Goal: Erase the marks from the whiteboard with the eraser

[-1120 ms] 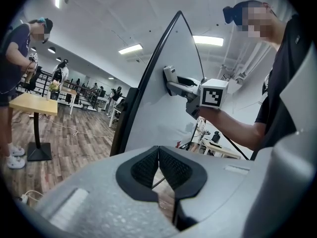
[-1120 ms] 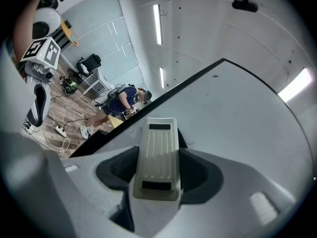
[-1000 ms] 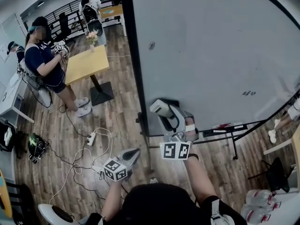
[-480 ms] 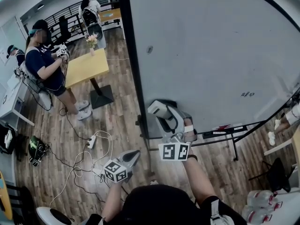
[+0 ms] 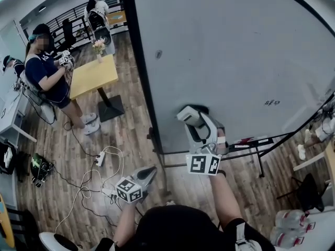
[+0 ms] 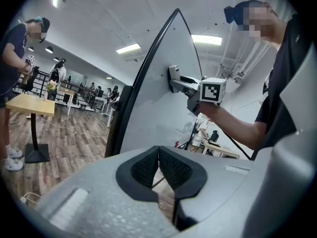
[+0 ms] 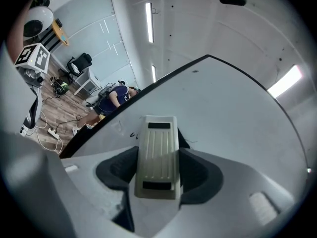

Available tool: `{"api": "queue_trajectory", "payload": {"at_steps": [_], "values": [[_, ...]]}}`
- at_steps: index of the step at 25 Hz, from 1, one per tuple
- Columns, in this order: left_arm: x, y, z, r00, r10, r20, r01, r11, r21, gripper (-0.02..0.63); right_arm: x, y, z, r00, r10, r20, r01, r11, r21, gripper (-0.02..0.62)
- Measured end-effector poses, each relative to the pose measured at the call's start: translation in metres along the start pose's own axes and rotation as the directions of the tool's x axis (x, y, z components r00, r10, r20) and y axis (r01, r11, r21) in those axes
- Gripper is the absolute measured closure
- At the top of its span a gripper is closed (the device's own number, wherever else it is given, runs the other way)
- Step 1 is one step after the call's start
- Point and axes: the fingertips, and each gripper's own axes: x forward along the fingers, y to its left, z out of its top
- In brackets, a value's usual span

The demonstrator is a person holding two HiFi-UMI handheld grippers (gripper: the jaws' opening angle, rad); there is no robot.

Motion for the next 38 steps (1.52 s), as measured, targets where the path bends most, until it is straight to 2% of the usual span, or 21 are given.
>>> {"api": "queue_trajectory", "payload": {"at_steps": [5, 10, 19, 23, 30, 38], "values": [[0.006, -0.002, 0.000, 1.000, -0.004, -0.003, 0.004, 1.000, -0.002, 0.594, 0.001, -0.004, -0.011, 1.000, -0.005, -0.016, 0.005, 1.000, 0.002, 0.341], [0.005, -0.003, -0.004, 1.000, -0.002, -0.009, 0.002, 1.000, -0.007, 0.594, 0.001, 0.010, -0.012, 1.000, 0.010, -0.026, -0.011, 1.000, -0.020, 0.341], [0.001, 0.004, -0.006, 1.000, 0.012, -0.012, -0.012, 1.000, -0.015, 0.594, 0.015, 0.081, -0.001, 0.987, 0.159, -0.015, -0.160, 0.984, -0.074, 0.341], [-0.002, 0.006, -0.007, 1.000, 0.017, -0.011, -0.017, 1.000, -0.018, 0.594, 0.016, 0.098, 0.002, 0.980, 0.200, -0.015, -0.201, 0.977, -0.071, 0.341], [-0.004, 0.006, -0.005, 1.000, 0.016, -0.010, -0.016, 1.000, -0.019, 0.594, 0.014, 0.089, 0.008, 0.978, 0.207, -0.010, -0.207, 0.978, -0.017, 0.341], [0.001, 0.002, -0.006, 1.000, 0.003, -0.012, -0.003, 1.000, -0.015, 0.594, 0.013, 0.029, 0.024, 0.994, 0.109, 0.027, -0.110, 0.992, 0.053, 0.342]]}}
